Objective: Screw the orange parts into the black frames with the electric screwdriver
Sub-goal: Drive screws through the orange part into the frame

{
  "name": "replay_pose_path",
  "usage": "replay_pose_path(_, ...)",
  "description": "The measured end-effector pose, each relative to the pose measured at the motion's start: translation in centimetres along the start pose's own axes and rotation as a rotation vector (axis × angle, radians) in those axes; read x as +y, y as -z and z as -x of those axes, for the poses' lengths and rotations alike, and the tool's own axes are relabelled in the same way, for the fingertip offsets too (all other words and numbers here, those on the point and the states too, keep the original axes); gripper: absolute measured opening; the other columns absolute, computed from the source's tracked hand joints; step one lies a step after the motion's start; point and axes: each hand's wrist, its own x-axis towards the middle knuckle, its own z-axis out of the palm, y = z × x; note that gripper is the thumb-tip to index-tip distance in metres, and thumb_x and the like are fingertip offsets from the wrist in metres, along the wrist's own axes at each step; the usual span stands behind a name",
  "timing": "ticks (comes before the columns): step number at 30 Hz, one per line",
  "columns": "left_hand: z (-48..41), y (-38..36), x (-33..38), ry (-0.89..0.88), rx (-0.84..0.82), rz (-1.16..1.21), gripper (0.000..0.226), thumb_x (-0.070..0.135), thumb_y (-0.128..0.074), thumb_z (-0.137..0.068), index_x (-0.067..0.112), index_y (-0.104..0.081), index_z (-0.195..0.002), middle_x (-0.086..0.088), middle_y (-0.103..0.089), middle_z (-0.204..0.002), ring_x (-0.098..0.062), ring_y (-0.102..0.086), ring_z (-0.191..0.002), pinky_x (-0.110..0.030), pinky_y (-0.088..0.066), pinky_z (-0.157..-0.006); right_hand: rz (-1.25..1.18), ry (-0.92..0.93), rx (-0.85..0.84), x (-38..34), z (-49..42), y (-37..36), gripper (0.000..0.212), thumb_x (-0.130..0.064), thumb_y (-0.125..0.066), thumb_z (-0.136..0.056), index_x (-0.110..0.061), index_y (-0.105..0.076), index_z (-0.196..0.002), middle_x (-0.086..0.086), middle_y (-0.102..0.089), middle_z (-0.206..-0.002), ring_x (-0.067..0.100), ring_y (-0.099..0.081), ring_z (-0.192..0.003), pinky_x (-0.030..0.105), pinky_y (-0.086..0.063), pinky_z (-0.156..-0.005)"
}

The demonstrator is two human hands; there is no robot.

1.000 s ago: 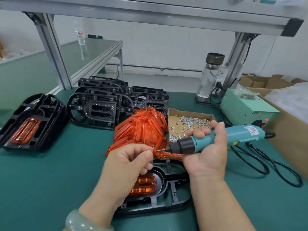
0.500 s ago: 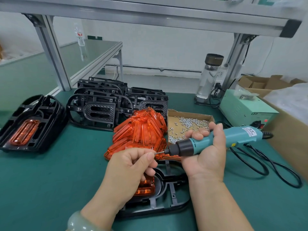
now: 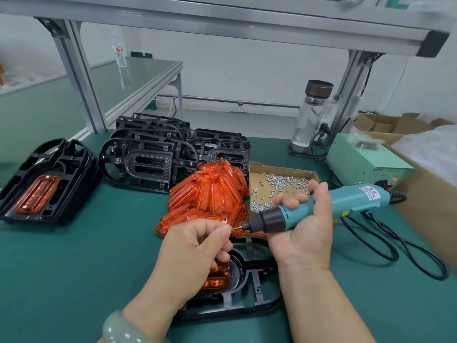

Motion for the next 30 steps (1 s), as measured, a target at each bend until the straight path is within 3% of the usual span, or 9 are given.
replay_pose_path(7, -0.09, 0.26, 0.23, -0.049, -0.021, -0.087, 0.022, 0.014, -0.063, -0.087, 0.02, -0.068, -0.066, 0.002, -0.069, -0.061, -0.001, -0.058, -0.047, -0.012, -0.044, -0.046, 0.022, 0.017, -0.04, 0.08, 0.32, -0.05, 0.011, -0.032, -0.061, -0.09, -0.022, -0.056, -0.09, -0.009, -0.045, -0.058, 0.006, -0.043, -0.043, 0.021, -0.051, -0.055)
replay_pose_path(12, -0.16, 0.26, 0.13, -0.077, -0.017, -0.106, 0.02, 0.019, -0.064, -0.085, 0.027, -0.07, -0.068, 0.004, -0.068, -0.062, -0.001, -0.059, -0.048, -0.01, -0.043, -0.048, 0.01, 0.012, -0.053, 0.12, 0.41, -0.04, 0.019, -0.033, -0.066, -0.079, -0.023, -0.056, -0.091, -0.009, -0.045, -0.059, 0.005, -0.043, -0.044, 0.022, -0.051, -0.058)
replay_pose_path(15, -0.21, 0.32, 0.09, -0.08, -0.011, -0.11, 0.019, 0.018, -0.067, -0.083, 0.029, -0.072, -0.069, 0.005, -0.069, -0.062, 0.0, -0.059, -0.049, -0.008, -0.042, -0.049, 0.007, 0.012, -0.049, 0.0, 0.37, 0.05, 0.014, -0.032, -0.063, -0.085, -0.022, -0.056, -0.091, -0.009, -0.045, -0.059, 0.006, -0.043, -0.043, 0.021, -0.051, -0.057)
replay_pose_path(21, -0.11, 0.73, 0.39, -0.068, 0.013, -0.049, 0.014, 0.011, -0.074, -0.077, 0.023, -0.074, -0.084, 0.005, -0.072, -0.07, -0.002, -0.065, -0.055, -0.007, -0.045, -0.051, 0.001, 0.021, -0.036, -0.23, 0.15, 0.0, 0.025, -0.034, -0.069, -0.072, -0.022, -0.056, -0.09, -0.009, -0.046, -0.058, 0.006, -0.043, -0.043, 0.021, -0.051, -0.058)
replay_pose_path(30, -0.08, 0.61, 0.93, -0.145, -0.015, -0.113, 0.018, 0.008, -0.071, -0.079, 0.023, -0.073, -0.07, 0.006, -0.071, -0.065, -0.001, -0.063, -0.055, -0.005, -0.045, -0.054, 0.0, 0.013, -0.058, -0.23, 0.09, 0.12, 0.026, -0.035, -0.068, -0.073, -0.023, -0.056, -0.092, -0.009, -0.046, -0.059, 0.006, -0.044, -0.043, 0.021, -0.052, -0.059)
